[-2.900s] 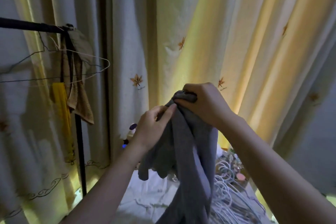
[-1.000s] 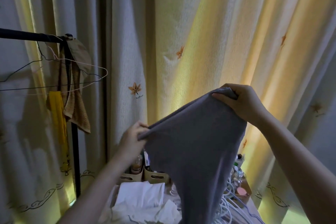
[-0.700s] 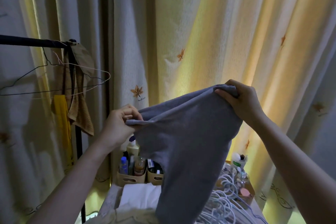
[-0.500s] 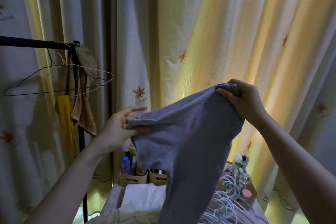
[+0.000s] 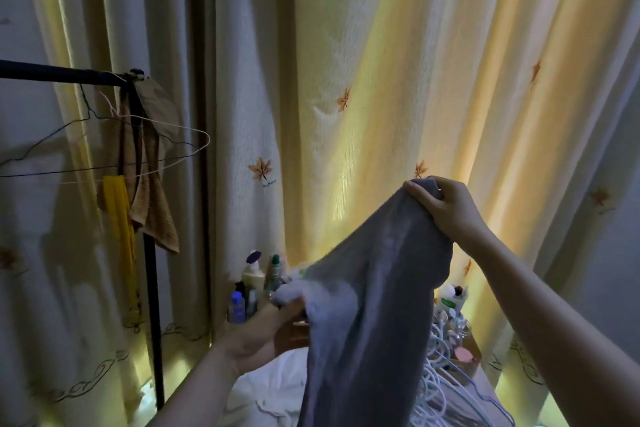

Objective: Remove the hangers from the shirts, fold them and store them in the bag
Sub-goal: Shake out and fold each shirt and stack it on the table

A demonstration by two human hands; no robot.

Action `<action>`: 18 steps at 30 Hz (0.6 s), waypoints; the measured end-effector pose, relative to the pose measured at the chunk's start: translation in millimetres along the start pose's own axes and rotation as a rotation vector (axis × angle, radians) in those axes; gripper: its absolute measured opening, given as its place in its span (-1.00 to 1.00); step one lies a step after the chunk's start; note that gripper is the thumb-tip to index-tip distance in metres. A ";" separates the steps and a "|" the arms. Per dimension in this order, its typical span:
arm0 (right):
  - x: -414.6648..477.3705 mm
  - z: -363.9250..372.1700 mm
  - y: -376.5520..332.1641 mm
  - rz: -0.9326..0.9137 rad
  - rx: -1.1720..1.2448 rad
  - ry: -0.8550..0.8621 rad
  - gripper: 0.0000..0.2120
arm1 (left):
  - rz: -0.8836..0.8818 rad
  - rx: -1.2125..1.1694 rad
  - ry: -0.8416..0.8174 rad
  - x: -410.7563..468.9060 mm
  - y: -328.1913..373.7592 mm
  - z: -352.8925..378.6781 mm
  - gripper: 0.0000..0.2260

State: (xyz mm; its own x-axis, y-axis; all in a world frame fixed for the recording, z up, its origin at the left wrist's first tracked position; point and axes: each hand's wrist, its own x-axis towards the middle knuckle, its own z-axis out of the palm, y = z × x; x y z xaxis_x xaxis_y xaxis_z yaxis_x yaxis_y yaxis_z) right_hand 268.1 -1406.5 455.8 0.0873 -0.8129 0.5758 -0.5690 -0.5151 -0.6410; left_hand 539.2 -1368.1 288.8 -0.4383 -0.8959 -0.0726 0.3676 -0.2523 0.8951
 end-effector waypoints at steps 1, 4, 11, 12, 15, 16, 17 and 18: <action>-2.5 -0.5 1.2 0.020 0.001 -0.011 -0.67 | 0.032 0.076 0.038 3.4 -2.9 3.2 -0.44; -5.3 -9.5 8.4 0.125 0.020 -0.011 -0.37 | 0.111 0.106 0.175 8.4 0.8 8.6 -0.53; -15.6 -27.5 30.8 0.127 0.021 -0.602 -0.29 | 0.183 -0.025 0.629 15.9 8.4 -7.8 -0.33; -15.6 -27.0 32.2 0.090 -0.082 -0.640 -0.38 | 0.190 0.034 0.613 14.5 10.3 -10.7 -0.31; -9.3 -23.9 36.0 -0.050 -0.429 -0.582 -0.58 | 0.214 0.461 0.471 8.1 18.5 -21.6 -0.42; -6.3 -22.4 35.7 -0.087 -0.511 -0.521 -0.65 | 0.236 0.611 0.426 7.7 21.5 -23.9 -0.48; -3.3 -20.5 34.1 -0.112 -0.559 -0.456 -0.71 | 0.265 0.726 0.401 7.6 25.0 -24.4 -0.55; 0.3 -18.2 31.5 -0.129 -0.586 -0.391 -0.77 | 0.299 0.809 0.408 8.4 28.3 -23.9 -0.60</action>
State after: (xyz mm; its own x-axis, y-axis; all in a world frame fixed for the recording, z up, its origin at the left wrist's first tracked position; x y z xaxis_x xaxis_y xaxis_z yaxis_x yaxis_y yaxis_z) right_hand 235.2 -1418.0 445.0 0.4082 -0.8495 0.3341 -0.8702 -0.4727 -0.1388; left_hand 565.5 -1391.6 303.0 -0.0418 -0.9795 0.1971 -0.3281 0.1998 0.9233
